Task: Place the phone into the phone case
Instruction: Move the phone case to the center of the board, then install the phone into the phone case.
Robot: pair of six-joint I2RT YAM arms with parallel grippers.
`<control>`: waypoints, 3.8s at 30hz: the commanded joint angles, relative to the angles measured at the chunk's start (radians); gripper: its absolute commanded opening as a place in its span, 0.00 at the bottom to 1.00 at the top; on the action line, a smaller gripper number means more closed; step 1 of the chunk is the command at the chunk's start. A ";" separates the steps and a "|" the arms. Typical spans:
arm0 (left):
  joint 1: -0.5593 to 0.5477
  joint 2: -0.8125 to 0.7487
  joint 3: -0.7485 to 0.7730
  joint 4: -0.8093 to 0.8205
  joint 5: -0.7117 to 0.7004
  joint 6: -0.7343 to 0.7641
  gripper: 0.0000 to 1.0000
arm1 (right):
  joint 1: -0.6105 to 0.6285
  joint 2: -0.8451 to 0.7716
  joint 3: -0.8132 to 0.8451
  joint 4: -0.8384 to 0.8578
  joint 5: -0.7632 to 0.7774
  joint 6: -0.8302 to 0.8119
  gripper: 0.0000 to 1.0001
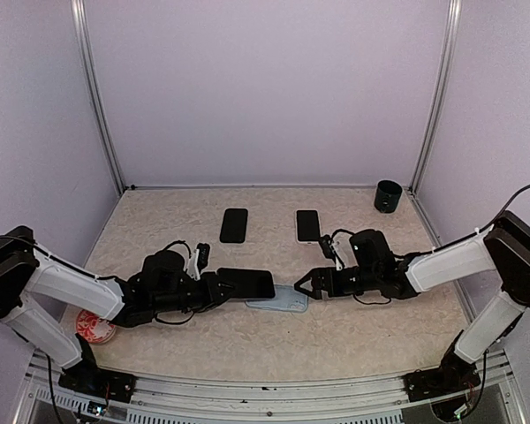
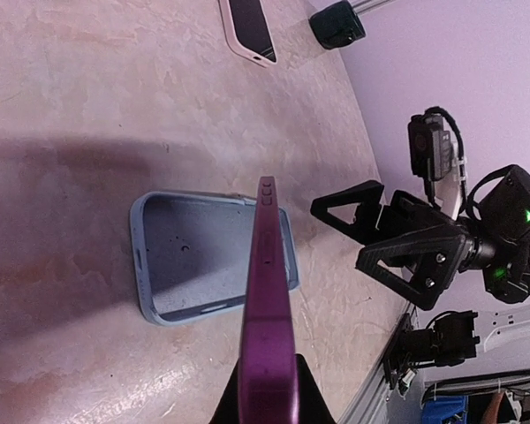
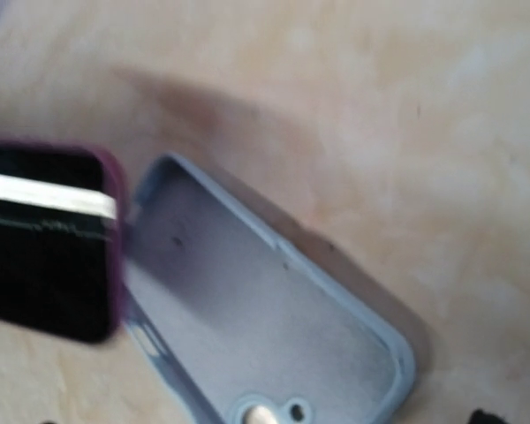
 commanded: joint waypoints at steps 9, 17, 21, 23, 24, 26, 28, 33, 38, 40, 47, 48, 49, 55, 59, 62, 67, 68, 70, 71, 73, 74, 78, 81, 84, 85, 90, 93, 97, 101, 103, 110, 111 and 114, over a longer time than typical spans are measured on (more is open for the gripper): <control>-0.017 0.129 0.222 -0.061 0.134 0.057 0.00 | 0.000 -0.140 -0.022 -0.170 0.195 0.059 1.00; -0.017 0.192 0.303 -0.122 0.192 0.075 0.00 | -0.005 -0.287 -0.077 -0.193 0.223 0.060 1.00; -0.014 0.210 0.321 -0.138 0.201 0.081 0.00 | -0.015 -0.369 -0.116 -0.171 0.217 0.078 1.00; -0.011 0.222 0.332 -0.139 0.211 0.083 0.00 | -0.031 -0.385 -0.129 -0.151 0.167 0.082 1.00; -0.011 0.227 0.339 -0.140 0.214 0.087 0.00 | -0.036 -0.385 -0.131 -0.146 0.146 0.084 1.00; -0.008 0.240 0.355 -0.151 0.219 0.093 0.00 | -0.037 -0.377 -0.128 -0.146 0.127 0.082 1.00; -0.005 0.253 0.372 -0.168 0.229 0.101 0.00 | -0.038 -0.357 -0.117 -0.163 0.120 0.076 1.00; 0.005 0.277 0.394 -0.191 0.246 0.108 0.00 | -0.038 -0.325 -0.117 -0.161 0.110 0.070 1.00; 0.014 0.288 0.396 -0.202 0.264 0.105 0.00 | -0.038 -0.297 -0.116 -0.156 0.123 0.077 1.00; 0.018 0.295 0.398 -0.203 0.273 0.104 0.00 | -0.036 -0.285 -0.114 -0.147 0.118 0.079 1.00; 0.030 0.324 0.416 -0.218 0.313 0.098 0.00 | -0.014 -0.233 -0.092 -0.144 0.128 0.077 1.00; 0.034 0.329 0.418 -0.220 0.321 0.096 0.00 | -0.010 -0.224 -0.090 -0.145 0.132 0.077 1.00; 0.039 0.331 0.421 -0.223 0.329 0.094 0.00 | -0.007 -0.217 -0.088 -0.145 0.134 0.077 1.00; 0.065 0.363 0.438 -0.234 0.381 0.077 0.00 | 0.030 -0.161 -0.070 -0.124 0.143 0.094 1.00; 0.069 0.390 0.458 -0.249 0.409 0.061 0.00 | 0.064 -0.115 -0.041 -0.113 0.156 0.100 1.00; 0.074 0.408 0.467 -0.246 0.439 0.047 0.00 | 0.083 -0.086 -0.030 -0.090 0.164 0.110 1.00; 0.082 0.430 0.462 -0.239 0.465 0.013 0.00 | 0.106 -0.046 -0.025 -0.052 0.169 0.133 1.00; 0.083 0.430 0.458 -0.239 0.467 0.008 0.00 | 0.110 -0.040 -0.023 -0.046 0.170 0.137 1.00; 0.084 0.431 0.454 -0.238 0.470 -0.002 0.00 | 0.123 -0.025 -0.015 -0.042 0.171 0.140 1.00; 0.084 0.434 0.454 -0.238 0.474 -0.008 0.00 | 0.127 -0.018 -0.011 -0.043 0.174 0.140 1.00; 0.084 0.442 0.454 -0.233 0.489 -0.020 0.00 | 0.137 -0.010 -0.001 -0.039 0.180 0.143 1.00; 0.084 0.449 0.454 -0.233 0.496 -0.024 0.00 | 0.141 -0.006 0.001 -0.038 0.183 0.145 1.00; 0.087 0.462 0.447 -0.234 0.512 -0.039 0.00 | 0.152 0.009 0.015 -0.023 0.185 0.150 1.00; 0.091 0.473 0.449 -0.236 0.536 -0.045 0.00 | 0.157 0.023 0.024 -0.018 0.187 0.149 1.00; 0.098 0.480 0.453 -0.254 0.541 -0.042 0.00 | 0.162 0.037 0.026 -0.002 0.188 0.149 1.00; 0.099 0.478 0.451 -0.258 0.541 -0.042 0.00 | 0.164 0.041 0.025 0.004 0.188 0.150 1.00; 0.106 0.459 0.444 -0.286 0.540 -0.062 0.00 | 0.167 0.038 0.018 0.017 0.190 0.146 1.00; 0.107 0.436 0.447 -0.319 0.525 -0.074 0.00 | 0.167 0.029 0.021 0.011 0.199 0.144 1.00; 0.108 0.436 0.445 -0.338 0.538 -0.098 0.00 | 0.167 0.027 0.032 -0.001 0.209 0.140 1.00; 0.107 0.455 0.434 -0.339 0.550 -0.109 0.00 | 0.167 0.035 0.038 -0.008 0.218 0.136 1.00; 0.107 0.458 0.416 -0.312 0.559 -0.138 0.00 | 0.167 0.042 0.035 0.002 0.213 0.139 1.00; 0.091 0.484 0.414 -0.295 0.570 -0.165 0.00 | 0.173 0.057 0.038 0.000 0.207 0.151 1.00; 0.087 0.490 0.416 -0.292 0.570 -0.168 0.00 | 0.174 0.058 0.038 -0.004 0.208 0.154 1.00; 0.079 0.505 0.425 -0.288 0.571 -0.169 0.00 | 0.179 0.064 0.038 -0.002 0.207 0.155 1.00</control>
